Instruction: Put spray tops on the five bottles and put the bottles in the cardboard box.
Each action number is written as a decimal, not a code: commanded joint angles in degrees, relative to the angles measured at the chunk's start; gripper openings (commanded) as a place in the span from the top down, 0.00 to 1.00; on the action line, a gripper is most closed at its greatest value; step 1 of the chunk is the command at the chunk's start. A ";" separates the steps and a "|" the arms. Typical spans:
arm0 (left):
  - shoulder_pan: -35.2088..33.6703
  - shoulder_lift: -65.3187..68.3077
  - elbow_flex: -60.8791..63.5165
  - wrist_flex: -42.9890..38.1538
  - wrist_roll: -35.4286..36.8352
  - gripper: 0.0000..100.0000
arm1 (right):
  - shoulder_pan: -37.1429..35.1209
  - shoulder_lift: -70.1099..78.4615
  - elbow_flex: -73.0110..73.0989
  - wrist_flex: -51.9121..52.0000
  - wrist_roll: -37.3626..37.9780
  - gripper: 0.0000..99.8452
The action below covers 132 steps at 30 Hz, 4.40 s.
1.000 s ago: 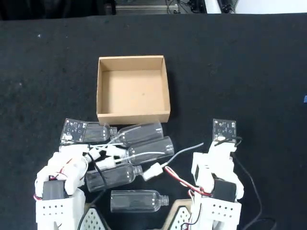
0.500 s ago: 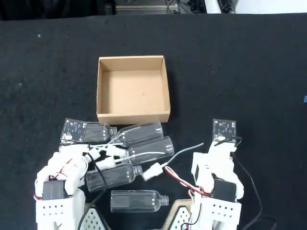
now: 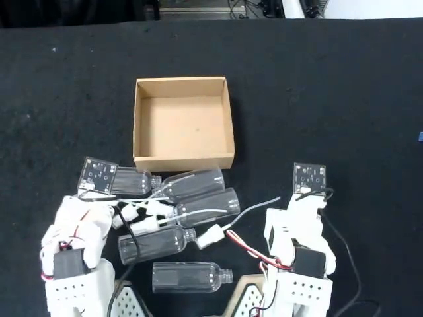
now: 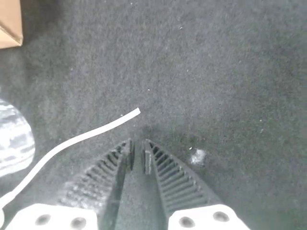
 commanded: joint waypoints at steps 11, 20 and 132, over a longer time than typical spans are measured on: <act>-0.66 3.08 -21.58 11.60 -6.68 0.75 | 0.35 -5.58 -0.31 0.26 0.26 0.99; 0.31 38.24 -37.32 9.23 -24.97 0.74 | 0.35 -5.58 -0.31 0.70 0.26 0.99; 10.77 96.88 -87.25 32.88 -48.70 0.81 | 0.44 -5.49 -0.31 0.79 0.26 0.99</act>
